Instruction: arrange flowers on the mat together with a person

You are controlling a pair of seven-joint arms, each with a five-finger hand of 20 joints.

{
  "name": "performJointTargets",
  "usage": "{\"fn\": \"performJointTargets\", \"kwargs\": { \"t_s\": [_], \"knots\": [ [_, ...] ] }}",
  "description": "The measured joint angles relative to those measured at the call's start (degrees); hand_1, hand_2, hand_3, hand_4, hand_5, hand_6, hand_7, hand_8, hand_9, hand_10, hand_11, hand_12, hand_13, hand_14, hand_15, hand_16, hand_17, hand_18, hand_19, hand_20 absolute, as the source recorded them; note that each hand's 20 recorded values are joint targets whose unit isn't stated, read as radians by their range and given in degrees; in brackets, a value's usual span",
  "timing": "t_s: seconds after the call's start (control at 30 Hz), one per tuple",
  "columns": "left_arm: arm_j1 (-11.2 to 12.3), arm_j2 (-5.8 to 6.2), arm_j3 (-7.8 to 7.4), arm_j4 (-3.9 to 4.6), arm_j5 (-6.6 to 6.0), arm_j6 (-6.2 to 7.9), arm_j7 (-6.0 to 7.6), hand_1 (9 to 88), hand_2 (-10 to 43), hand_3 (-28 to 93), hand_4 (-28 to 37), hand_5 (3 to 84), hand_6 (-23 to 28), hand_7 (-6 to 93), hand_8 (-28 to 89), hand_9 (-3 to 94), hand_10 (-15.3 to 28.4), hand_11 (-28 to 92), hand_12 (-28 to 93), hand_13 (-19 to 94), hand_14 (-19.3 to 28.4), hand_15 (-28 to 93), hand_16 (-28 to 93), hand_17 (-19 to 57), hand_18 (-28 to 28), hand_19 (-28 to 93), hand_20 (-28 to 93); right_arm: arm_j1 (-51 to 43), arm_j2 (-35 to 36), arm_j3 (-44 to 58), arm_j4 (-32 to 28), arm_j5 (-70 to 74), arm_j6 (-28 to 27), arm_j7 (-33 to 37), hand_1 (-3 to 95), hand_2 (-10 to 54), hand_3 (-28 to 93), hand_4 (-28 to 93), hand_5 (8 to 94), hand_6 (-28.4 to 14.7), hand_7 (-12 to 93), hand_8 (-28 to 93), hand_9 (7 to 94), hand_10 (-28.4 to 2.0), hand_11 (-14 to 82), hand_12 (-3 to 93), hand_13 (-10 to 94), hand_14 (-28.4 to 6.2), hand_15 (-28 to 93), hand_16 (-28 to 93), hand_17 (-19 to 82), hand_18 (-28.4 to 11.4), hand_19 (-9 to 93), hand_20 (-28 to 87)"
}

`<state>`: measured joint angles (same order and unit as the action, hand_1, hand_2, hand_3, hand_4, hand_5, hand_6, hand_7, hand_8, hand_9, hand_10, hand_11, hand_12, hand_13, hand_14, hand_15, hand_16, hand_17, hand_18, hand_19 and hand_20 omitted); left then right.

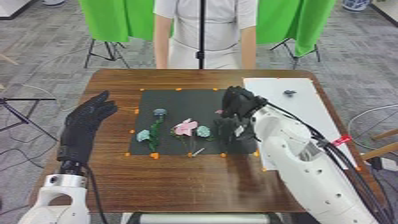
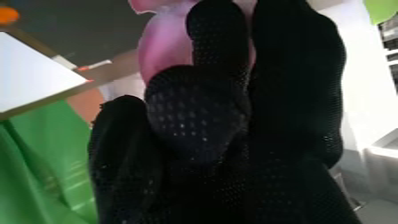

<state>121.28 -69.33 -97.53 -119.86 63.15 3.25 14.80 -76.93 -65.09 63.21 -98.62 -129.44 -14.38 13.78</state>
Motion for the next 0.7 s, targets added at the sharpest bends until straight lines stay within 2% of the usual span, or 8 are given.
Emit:
{"fn": "performJointTargets", "kwargs": {
  "t_s": [0.7],
  "knots": [
    [0.0, 0.0, -0.05, 0.02, -0.11, -0.09, 0.09, 25.2, 0.0, 64, -18.5, 42.5, 3.1, 12.2, -5, 41.3, 12.7, 17, 16, 34, 17.2, 18, 5, 4.0, 14.4, 8, 20, -0.8, 0.3, 0.8, 0.2, -0.4, -4.0, -1.3, 77.8, -9.5, -28, 56, 76.0, -1.2, 17, 12, 93.5, -9.5, 24.5, 29.4, 94, -0.9, 55, 18, 75, -5.9, 89, 29]
  ]
}}
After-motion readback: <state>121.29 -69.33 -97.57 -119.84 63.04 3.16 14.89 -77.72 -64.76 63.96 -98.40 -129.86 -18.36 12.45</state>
